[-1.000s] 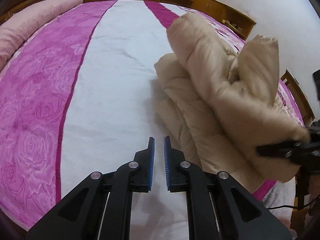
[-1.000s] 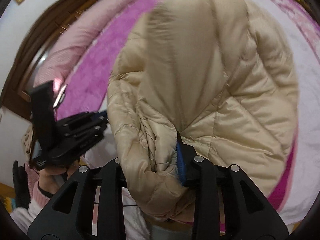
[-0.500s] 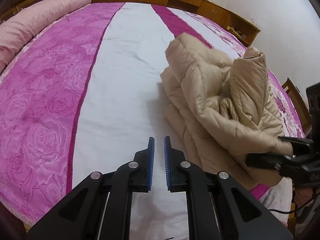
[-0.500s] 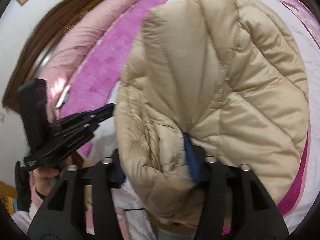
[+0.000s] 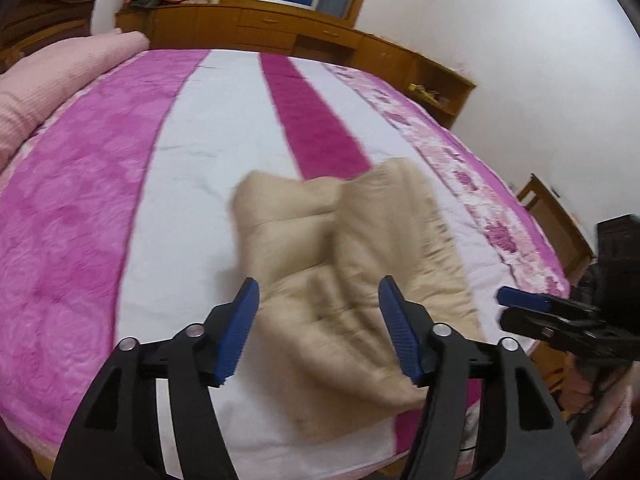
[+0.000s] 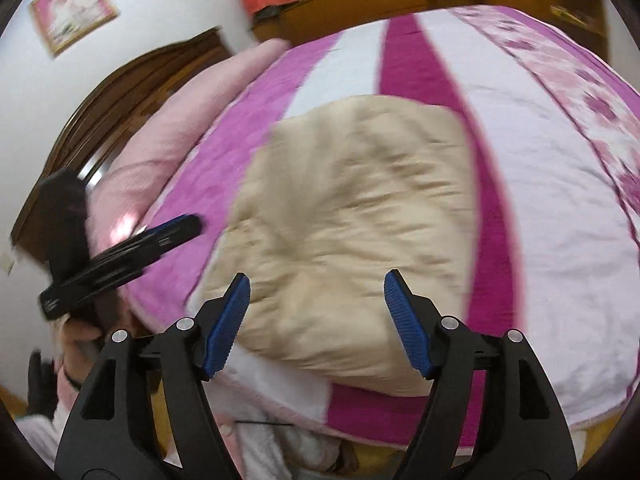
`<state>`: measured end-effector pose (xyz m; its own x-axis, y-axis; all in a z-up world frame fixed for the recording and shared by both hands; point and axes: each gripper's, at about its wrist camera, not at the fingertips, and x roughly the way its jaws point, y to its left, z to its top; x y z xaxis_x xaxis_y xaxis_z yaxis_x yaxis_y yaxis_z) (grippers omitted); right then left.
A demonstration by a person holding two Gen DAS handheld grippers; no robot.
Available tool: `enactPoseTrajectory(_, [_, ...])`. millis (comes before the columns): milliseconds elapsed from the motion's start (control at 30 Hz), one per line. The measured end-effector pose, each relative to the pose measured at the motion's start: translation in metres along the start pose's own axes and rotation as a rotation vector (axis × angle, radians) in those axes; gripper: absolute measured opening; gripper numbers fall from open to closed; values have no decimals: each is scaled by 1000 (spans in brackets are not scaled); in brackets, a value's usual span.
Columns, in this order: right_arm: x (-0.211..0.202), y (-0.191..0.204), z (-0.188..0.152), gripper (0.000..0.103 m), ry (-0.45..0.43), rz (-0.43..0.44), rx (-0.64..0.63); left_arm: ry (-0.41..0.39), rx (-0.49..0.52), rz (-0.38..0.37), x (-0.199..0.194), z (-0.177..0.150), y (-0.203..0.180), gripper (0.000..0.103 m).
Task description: Fold large clothes
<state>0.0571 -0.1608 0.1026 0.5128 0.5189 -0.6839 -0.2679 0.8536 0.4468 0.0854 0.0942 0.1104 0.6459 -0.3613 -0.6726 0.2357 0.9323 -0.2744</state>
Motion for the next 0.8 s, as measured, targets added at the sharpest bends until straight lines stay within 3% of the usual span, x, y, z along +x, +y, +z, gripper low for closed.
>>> enactPoseTrajectory(200, [9, -75, -3, 70, 1, -83, 178, 41, 31, -58, 37, 13, -34, 63])
enactPoseTrajectory(367, [28, -102, -12, 70, 25, -20, 258, 112, 0, -4, 71, 14, -35, 61])
enactPoseTrajectory(400, [30, -103, -14, 70, 18, 1, 267, 111, 0, 19, 74, 12, -34, 45])
enactPoseTrajectory(433, [32, -102, -14, 70, 12, 24, 270, 110, 1, 31, 74, 10, -32, 36])
enactPoseTrajectory(500, [36, -98, -13, 69, 7, 61, 269, 108, -5, 36, 73, 6, -27, 26])
enactPoseTrajectory(633, [41, -71, -9, 69, 10, 61, 169, 117, 15, 85, 66, -4, -13, 22])
enactPoseTrajectory(800, [51, -28, -10, 69, 27, 14, -1, 122, -68, 123, 57, -20, 26, 22])
